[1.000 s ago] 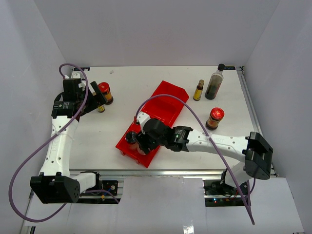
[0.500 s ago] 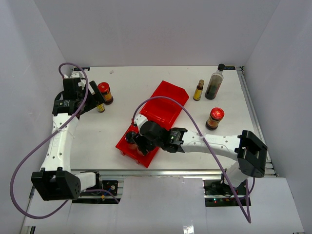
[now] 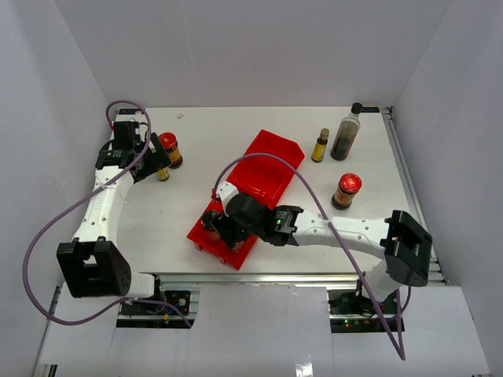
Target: Organize the condiment bottles
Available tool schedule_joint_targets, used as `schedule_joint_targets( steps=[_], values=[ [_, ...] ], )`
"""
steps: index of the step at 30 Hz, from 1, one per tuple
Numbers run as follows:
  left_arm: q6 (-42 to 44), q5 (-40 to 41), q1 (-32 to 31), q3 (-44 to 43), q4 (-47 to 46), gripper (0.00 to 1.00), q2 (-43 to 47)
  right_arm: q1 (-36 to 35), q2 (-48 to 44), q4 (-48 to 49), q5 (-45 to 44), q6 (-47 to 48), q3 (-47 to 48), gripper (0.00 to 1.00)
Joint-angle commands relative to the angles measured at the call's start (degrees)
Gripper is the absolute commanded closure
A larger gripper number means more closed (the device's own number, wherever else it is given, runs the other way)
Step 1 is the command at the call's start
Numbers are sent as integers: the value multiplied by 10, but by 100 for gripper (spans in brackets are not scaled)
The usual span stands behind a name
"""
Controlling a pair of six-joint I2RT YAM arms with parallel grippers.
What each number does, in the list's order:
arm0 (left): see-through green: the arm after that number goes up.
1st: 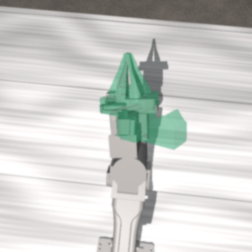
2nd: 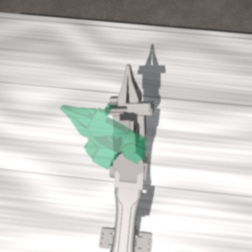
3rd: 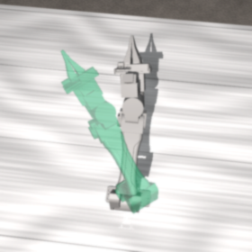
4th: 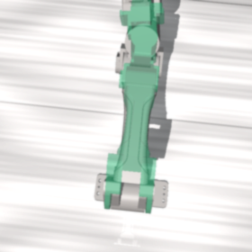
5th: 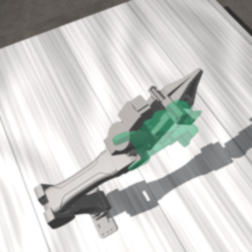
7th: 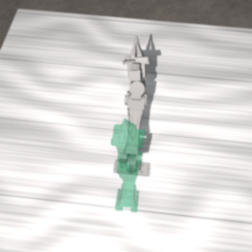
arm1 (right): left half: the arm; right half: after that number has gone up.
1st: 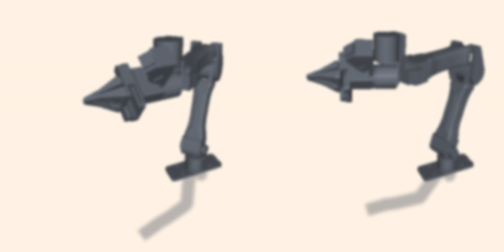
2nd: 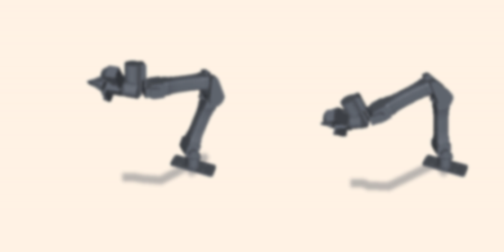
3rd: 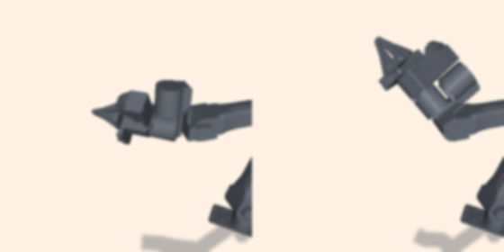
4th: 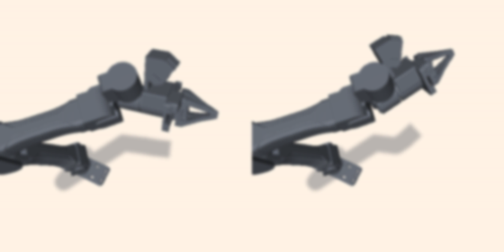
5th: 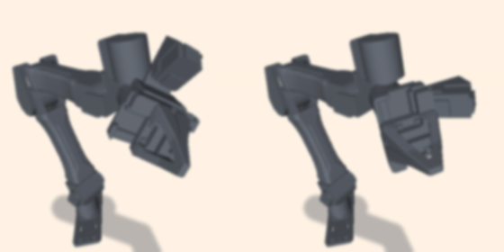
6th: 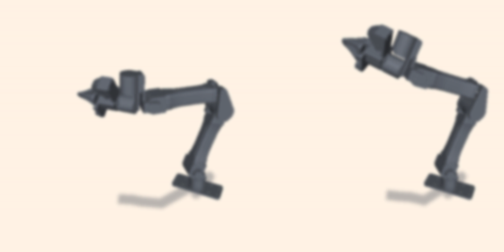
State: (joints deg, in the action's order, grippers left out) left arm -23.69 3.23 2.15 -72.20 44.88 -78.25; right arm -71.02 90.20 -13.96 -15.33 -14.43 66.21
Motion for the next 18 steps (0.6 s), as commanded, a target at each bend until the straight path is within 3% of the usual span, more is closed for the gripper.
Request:
schedule_joint_targets(
  steps=[1,10,18],
  values=[
    [9,21,4,-30,-17,3,-4,-4,-35,13,-13,10,-2,18],
    [24,48,3,-80,-21,11,-51,-9,-122,-28,10,14,32,18],
    [37,61,4,-124,-18,18,-127,-9,-269,-40,-11,12,-4,17]
  ],
)
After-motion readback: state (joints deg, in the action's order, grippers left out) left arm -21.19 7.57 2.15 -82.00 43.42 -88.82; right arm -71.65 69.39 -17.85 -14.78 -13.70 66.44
